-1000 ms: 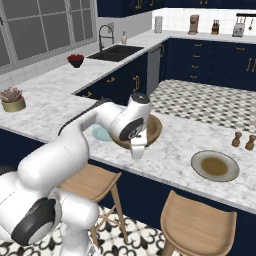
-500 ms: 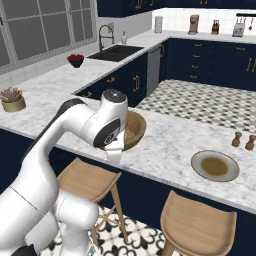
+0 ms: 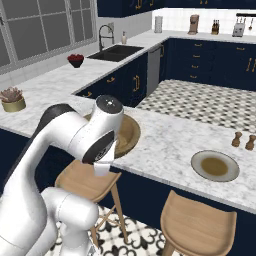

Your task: Pick the chicken drumstick and mushroom from their plates and place them in the bowl. Then put the bowl in the fridge.

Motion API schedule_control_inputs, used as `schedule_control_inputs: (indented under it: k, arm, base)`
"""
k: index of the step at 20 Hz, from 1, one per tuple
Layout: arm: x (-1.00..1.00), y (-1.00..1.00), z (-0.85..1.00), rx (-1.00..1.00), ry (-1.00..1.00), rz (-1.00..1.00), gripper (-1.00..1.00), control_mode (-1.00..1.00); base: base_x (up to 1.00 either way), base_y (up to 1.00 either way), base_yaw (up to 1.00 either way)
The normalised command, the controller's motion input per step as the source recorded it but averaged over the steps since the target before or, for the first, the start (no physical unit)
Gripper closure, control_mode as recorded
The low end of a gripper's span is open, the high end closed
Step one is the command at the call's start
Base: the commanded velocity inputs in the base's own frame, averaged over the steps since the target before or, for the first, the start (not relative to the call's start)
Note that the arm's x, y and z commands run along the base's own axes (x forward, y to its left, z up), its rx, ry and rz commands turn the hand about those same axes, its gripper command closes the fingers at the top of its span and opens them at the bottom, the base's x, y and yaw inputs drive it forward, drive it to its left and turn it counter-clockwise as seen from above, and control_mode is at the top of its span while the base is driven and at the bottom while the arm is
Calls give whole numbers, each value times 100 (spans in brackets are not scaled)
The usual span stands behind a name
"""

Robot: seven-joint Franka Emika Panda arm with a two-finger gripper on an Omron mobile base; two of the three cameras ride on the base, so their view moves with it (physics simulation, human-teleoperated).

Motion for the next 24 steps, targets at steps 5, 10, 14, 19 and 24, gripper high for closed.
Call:
schedule_control_inputs:
  k: [5,10,14,19,24]
  arm:
    - [-17,25,14,-3,0,0,100,100]
    - [0,0,0,0,0,0,100,100]
    - [0,0,0,0,0,0,100,100]
    - [0,0,0,0,0,0,100,100]
    - [0,0,0,0,0,0,100,100]
  base:
    - [-51,25,0]
    - [-100,0,-1]
    - [-92,-48,-28]
    - [-3,-21,-87]
    - [0,0,-82]
